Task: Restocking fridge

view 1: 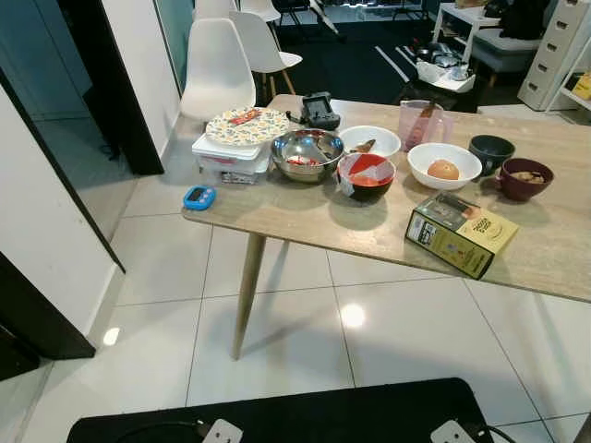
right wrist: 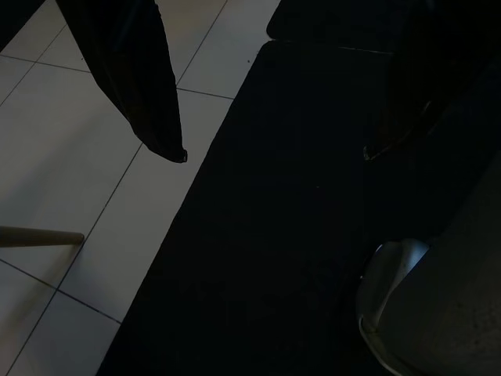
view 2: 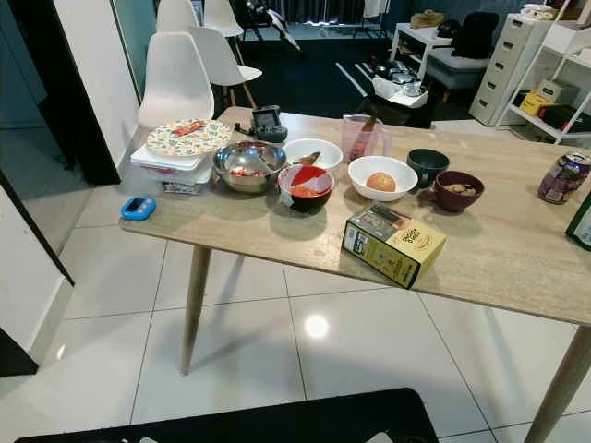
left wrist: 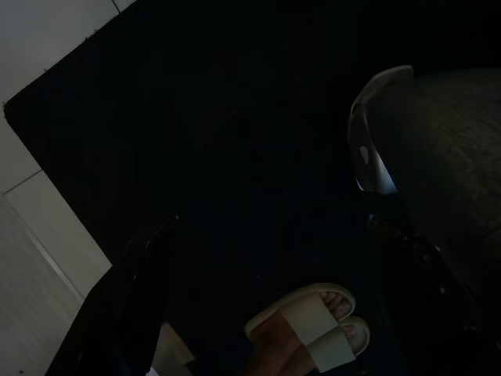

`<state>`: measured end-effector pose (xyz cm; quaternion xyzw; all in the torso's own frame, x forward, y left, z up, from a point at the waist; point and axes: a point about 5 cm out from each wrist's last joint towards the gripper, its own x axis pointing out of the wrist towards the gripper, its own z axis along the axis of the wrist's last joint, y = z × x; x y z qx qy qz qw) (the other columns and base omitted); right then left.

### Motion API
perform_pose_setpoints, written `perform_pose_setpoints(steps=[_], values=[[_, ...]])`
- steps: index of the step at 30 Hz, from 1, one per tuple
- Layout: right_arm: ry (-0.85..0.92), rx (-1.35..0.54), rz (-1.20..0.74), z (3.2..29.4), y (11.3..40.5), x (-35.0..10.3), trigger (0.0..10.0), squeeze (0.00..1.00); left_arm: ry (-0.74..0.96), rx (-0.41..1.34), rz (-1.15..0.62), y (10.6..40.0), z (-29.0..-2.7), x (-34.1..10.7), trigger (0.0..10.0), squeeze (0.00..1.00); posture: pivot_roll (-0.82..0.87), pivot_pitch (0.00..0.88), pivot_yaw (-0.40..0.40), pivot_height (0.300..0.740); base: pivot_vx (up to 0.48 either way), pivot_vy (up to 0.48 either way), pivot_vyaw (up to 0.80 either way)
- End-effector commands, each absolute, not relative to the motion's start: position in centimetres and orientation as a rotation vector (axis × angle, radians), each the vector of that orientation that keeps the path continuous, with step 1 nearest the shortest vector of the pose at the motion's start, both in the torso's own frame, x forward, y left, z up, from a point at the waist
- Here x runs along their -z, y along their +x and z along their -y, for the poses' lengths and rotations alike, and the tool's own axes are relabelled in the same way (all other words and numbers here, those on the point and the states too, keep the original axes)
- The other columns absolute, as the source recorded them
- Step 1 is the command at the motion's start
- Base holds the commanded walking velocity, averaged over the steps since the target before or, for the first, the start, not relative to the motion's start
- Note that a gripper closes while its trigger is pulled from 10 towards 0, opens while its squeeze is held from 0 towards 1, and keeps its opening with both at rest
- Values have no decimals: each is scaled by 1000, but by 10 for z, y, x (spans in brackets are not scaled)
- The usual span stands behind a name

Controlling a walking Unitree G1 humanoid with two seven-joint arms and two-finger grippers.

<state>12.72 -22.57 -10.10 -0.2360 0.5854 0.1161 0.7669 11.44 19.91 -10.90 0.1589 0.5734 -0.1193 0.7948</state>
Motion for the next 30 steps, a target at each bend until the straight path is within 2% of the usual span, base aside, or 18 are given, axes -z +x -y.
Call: perform_pose_setpoints(steps=[1,15,26,30], values=[[-502,-248,-1283,225,124,102,10000,0,338,273,-1256,108,-195,111,10000,0,-28,0,-30,740,0,0,0],[-496,-240,-1276,223,125,102,10000,0,391,252,-1274,106,-214,109,10000,0,-17,0,-2,740,0,0,0],[-482,-240,-1286,221,122,104,10000,0,360,272,-1286,103,-208,111,10000,0,-8,0,-7,740,0,0,0],[-479,-239,-1286,220,121,104,10000,0,358,273,-1288,103,-208,111,10000,0,-7,0,-6,740,244,0,0]])
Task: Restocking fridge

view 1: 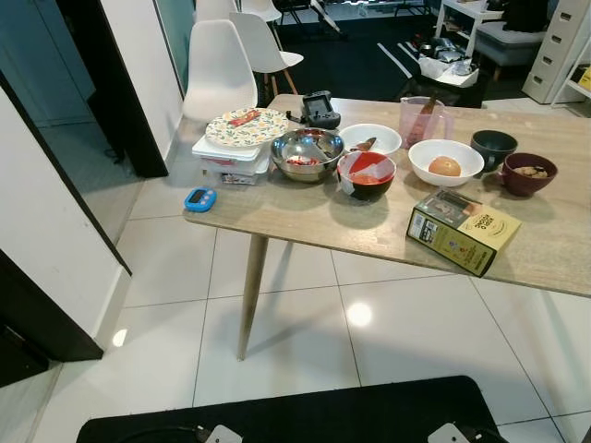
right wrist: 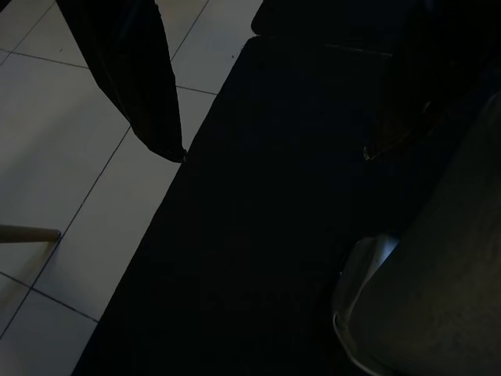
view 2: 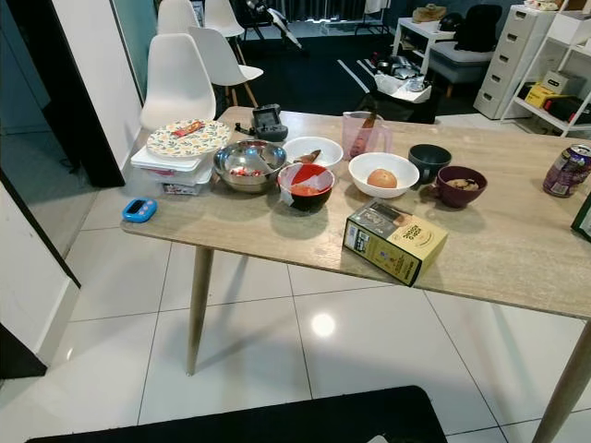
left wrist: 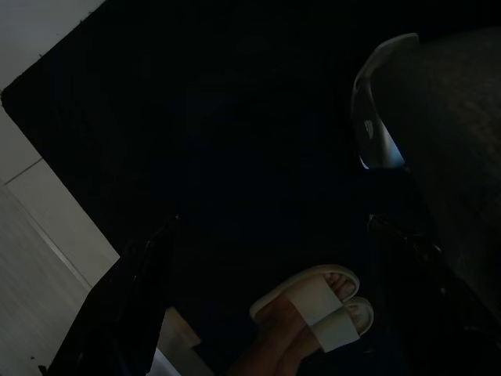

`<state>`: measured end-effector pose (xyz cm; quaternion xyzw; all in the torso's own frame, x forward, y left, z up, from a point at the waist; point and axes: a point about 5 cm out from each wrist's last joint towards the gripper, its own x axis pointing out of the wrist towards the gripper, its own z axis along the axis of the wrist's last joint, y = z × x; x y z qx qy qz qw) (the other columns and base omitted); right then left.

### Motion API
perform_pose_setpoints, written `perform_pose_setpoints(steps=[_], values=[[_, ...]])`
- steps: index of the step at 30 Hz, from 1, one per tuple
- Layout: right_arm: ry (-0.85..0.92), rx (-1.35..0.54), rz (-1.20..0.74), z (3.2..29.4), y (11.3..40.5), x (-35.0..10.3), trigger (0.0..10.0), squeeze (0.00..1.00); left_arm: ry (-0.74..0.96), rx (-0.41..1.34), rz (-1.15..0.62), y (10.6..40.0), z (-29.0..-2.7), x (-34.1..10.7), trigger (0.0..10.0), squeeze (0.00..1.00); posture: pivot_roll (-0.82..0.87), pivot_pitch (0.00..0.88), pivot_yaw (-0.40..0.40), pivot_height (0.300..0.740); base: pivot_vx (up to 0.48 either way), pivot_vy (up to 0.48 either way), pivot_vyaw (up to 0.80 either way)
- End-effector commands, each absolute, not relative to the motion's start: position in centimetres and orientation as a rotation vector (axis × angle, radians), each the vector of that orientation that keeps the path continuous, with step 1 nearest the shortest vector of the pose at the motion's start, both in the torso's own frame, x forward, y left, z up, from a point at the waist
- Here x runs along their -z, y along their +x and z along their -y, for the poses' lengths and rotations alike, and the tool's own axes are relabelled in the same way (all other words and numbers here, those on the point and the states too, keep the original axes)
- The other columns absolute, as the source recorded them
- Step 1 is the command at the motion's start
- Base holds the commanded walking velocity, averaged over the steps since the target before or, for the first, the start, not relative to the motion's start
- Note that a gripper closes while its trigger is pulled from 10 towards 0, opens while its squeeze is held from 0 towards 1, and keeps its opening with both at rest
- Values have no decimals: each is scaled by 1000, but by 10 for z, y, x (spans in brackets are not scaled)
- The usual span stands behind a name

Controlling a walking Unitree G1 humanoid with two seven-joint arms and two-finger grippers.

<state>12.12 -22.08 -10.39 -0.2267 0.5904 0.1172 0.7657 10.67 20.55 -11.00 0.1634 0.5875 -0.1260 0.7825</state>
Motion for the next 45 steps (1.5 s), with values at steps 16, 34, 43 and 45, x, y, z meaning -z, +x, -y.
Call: perform_pose_setpoints(steps=[16,34,43,45], values=[[-474,-240,-1287,218,120,105,10000,0,342,270,-1301,97,-207,112,10000,0,-8,0,-5,740,254,0,0],[-465,-239,-1292,216,117,106,10000,0,303,246,-1272,101,-206,111,10000,0,-8,0,1,740,129,0,0],[-463,-236,-1292,216,116,106,10000,0,282,244,-1272,103,-207,111,10000,0,-8,0,1,740,0,-283,0],[-463,-236,-1292,216,116,106,10000,0,281,244,-1271,103,-207,111,10000,0,-8,0,1,740,0,-401,0]])
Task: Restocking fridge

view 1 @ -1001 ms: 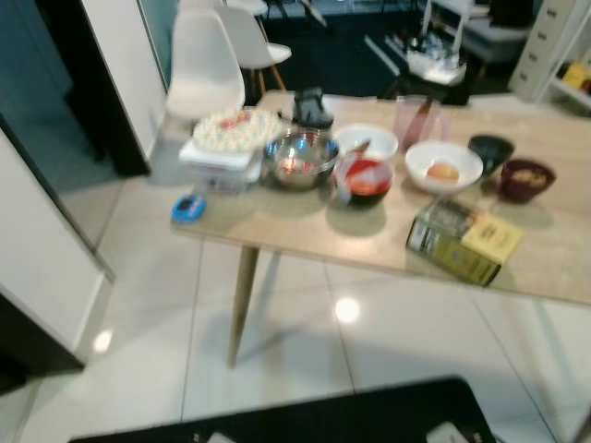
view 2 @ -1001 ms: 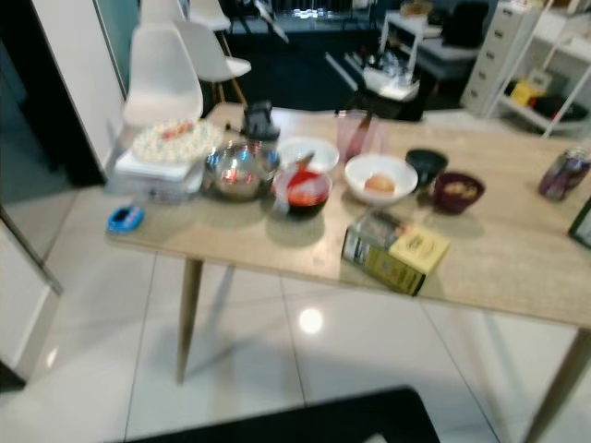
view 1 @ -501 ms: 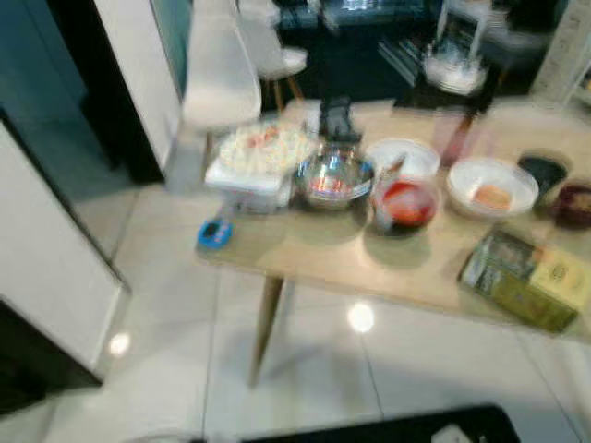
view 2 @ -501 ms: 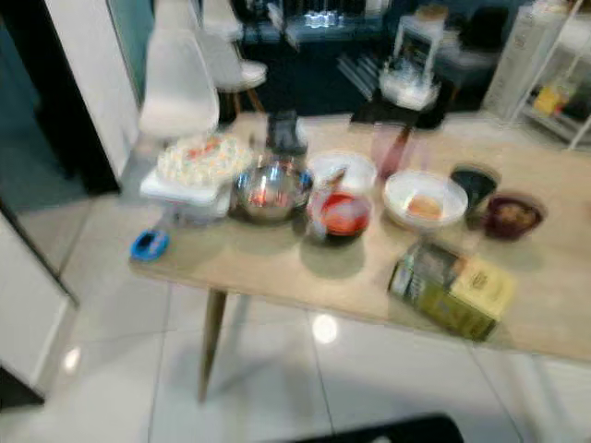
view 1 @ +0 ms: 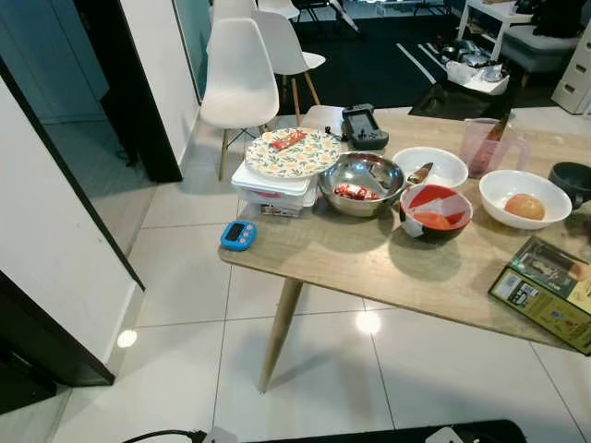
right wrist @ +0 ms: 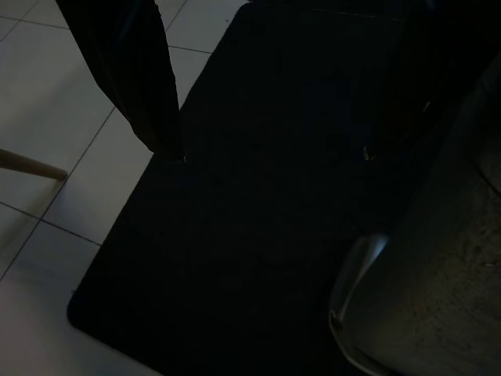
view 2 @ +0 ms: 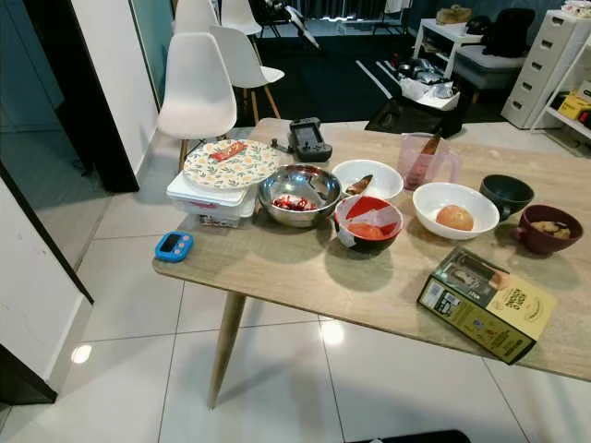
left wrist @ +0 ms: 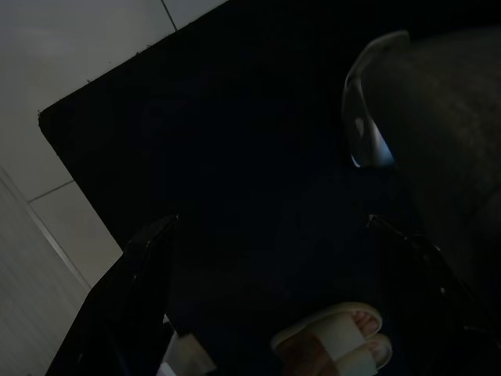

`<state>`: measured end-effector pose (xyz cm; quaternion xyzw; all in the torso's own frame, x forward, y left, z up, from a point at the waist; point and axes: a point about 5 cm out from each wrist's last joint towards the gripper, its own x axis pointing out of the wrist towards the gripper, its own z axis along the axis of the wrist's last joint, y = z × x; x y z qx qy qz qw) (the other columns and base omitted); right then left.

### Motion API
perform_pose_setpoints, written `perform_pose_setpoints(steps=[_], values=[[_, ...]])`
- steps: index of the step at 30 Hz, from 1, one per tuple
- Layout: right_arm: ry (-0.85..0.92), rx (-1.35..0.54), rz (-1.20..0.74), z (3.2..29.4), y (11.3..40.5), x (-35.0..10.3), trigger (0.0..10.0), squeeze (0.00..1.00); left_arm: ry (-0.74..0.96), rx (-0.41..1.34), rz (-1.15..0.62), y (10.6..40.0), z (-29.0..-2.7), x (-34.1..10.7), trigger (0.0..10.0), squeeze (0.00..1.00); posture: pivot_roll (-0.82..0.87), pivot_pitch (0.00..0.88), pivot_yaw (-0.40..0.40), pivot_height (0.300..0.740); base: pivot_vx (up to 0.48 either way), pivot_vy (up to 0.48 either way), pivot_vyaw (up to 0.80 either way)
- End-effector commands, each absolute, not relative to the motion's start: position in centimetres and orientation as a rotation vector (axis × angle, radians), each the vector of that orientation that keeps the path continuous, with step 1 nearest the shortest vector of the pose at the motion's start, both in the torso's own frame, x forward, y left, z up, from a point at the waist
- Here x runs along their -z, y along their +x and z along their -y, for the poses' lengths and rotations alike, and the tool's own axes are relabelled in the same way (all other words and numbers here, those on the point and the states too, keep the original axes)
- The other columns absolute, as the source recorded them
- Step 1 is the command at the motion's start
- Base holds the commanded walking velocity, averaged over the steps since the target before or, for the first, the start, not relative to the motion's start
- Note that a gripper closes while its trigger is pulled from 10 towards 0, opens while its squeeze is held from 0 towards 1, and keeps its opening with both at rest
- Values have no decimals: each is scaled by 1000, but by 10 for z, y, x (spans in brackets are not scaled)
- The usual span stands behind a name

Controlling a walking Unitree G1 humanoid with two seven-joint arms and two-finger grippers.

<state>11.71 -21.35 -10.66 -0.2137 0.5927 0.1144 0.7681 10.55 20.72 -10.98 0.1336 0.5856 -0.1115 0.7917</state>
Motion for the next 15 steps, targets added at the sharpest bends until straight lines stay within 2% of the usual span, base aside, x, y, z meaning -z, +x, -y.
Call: perform_pose_setpoints(steps=[1,15], values=[[-463,-236,-1292,217,116,106,10000,0,280,244,-1271,103,-207,111,10000,0,-9,0,1,740,0,-401,0],[-465,-232,-1298,217,113,107,10000,0,272,249,-1270,103,-206,111,10000,0,-9,0,2,740,0,-400,0]])
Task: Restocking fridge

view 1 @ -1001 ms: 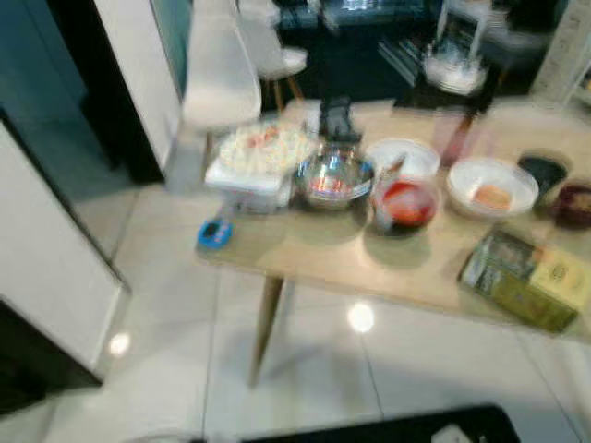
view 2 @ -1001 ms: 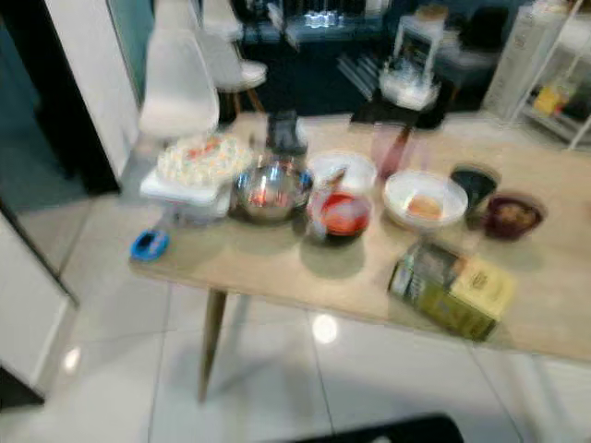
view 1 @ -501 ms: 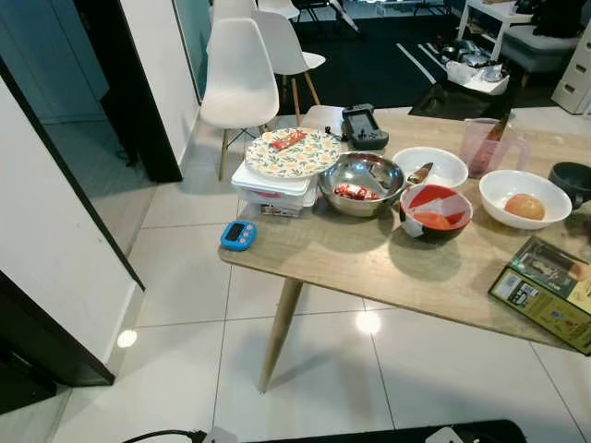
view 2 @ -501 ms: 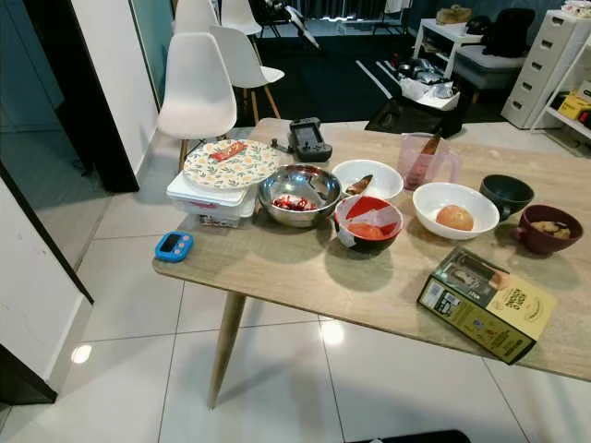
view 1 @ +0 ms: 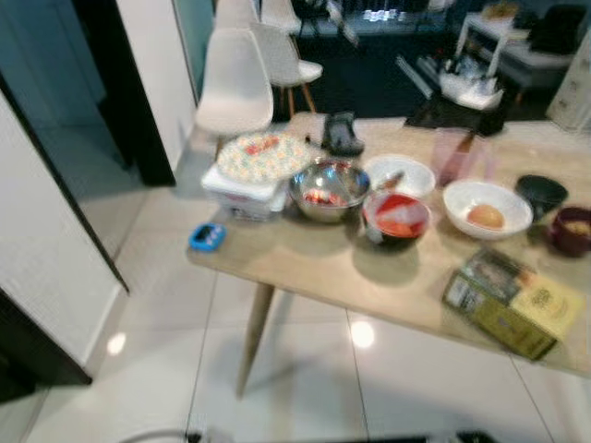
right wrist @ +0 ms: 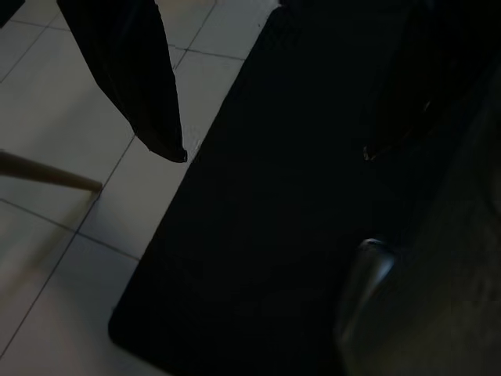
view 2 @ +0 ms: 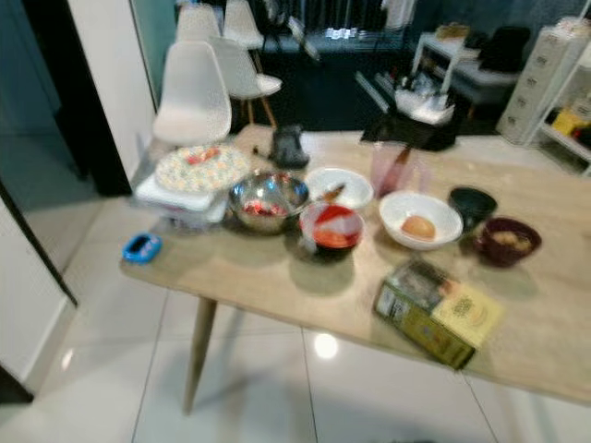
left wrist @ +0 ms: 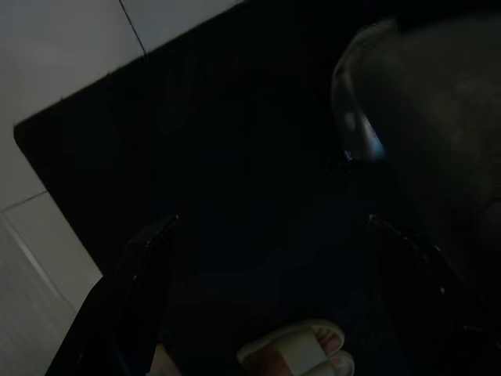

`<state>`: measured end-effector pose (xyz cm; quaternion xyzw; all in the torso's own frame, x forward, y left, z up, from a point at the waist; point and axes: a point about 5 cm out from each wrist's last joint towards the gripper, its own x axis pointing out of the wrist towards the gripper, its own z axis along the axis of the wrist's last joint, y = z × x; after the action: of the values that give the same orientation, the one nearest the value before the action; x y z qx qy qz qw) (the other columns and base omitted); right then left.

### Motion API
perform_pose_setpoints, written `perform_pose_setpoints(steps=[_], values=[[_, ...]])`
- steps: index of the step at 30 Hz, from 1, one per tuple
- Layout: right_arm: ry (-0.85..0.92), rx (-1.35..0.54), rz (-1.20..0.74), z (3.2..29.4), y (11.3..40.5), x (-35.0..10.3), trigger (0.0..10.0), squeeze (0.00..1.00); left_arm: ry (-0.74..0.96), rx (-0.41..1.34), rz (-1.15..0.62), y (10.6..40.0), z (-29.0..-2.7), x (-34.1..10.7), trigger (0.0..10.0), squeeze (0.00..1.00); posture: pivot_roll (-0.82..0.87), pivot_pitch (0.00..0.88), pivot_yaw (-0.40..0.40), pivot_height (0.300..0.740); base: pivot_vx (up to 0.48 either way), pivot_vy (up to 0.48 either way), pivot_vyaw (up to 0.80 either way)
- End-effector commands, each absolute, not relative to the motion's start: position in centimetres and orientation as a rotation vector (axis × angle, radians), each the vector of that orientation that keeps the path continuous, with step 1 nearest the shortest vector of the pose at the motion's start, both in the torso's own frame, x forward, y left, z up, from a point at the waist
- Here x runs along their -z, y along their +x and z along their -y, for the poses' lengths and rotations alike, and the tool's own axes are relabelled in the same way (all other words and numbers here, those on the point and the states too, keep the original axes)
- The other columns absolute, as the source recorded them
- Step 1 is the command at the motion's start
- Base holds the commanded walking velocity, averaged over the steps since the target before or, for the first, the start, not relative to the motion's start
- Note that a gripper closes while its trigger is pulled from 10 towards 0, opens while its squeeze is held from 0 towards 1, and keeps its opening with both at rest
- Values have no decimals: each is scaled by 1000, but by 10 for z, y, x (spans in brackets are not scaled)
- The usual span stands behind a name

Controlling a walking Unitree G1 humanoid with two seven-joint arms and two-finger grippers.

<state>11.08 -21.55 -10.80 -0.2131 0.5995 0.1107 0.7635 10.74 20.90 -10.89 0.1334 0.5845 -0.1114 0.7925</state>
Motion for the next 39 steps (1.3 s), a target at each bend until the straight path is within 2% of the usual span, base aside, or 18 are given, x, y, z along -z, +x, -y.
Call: perform_pose_setpoints(steps=[1,13,27,33,35,36,37,38,39], values=[[-465,-232,-1298,217,113,107,10000,0,272,249,-1270,103,-206,111,10000,0,-9,0,2,740,0,-398,0],[-463,-229,-1300,218,111,107,10000,0,271,249,-1268,104,-205,110,10000,0,-8,0,1,740,80,-389,0],[-468,-232,-1301,219,111,107,10000,0,271,188,-1268,101,-212,110,10000,0,0,0,-4,740,0,0,0],[-470,-232,-1298,219,112,107,10000,0,247,87,-1268,100,-224,109,10000,0,3,0,-9,740,0,0,0],[-471,-231,-1296,219,112,107,10000,0,195,-61,-1252,99,-237,106,10000,0,4,0,-9,740,0,0,0],[-471,-231,-1296,219,112,107,10000,0,195,-61,-1252,99,-237,106,10000,0,4,0,-9,740,0,0,0],[-472,-229,-1295,220,113,107,10000,0,162,-189,-1229,98,-250,103,10000,0,4,0,-9,740,0,0,0],[-472,-229,-1295,220,113,107,10000,0,162,-189,-1229,98,-250,103,10000,0,4,0,-9,740,0,0,0],[-472,-229,-1294,220,113,107,10000,0,108,-341,-1196,97,-267,98,10000,0,8,0,-8,740,0,0,0]])
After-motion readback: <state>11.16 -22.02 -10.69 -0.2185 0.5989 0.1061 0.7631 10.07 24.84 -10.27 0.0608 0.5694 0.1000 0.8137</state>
